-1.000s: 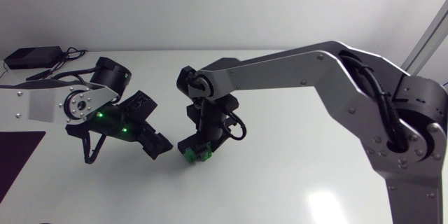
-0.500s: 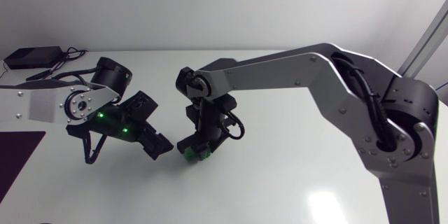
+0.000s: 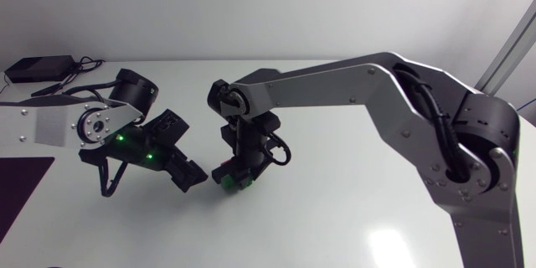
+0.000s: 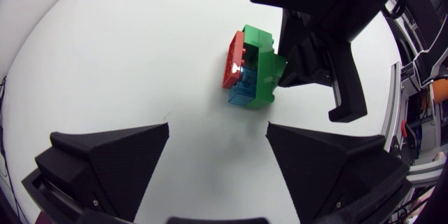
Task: Separate the duplo bricks
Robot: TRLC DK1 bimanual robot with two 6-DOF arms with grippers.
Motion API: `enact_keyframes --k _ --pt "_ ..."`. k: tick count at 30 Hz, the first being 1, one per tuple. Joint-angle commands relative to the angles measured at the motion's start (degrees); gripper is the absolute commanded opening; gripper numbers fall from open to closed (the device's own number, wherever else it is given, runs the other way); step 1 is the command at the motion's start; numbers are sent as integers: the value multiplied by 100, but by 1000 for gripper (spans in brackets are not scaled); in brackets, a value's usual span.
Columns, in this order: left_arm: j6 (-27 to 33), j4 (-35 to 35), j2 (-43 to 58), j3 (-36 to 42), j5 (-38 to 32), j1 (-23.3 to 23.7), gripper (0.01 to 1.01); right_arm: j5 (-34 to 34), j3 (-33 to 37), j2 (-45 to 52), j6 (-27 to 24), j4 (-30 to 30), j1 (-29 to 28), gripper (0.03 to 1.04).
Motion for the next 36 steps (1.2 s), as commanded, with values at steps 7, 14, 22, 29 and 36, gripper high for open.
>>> enact_keyframes --k 7,14,22,29,36 --pt "217 -199 -406 187 374 59 977 220 -868 -1212 -587 88 10 310" --pt "428 -120 -951 28 1271 419 977 -466 -1808 -2451 -1299 379 1 310" --pt "481 -2607 -749 1294 2932 920 974 1213 -3215 -3620 -1616 1512 968 311" --pt "270 -3336 -801 1725 3547 806 969 2022 -3927 -4016 -1827 2409 1389 311" --pt "182 -3336 -467 1821 3608 858 954 2523 -3971 -4271 -1923 2857 1627 311"
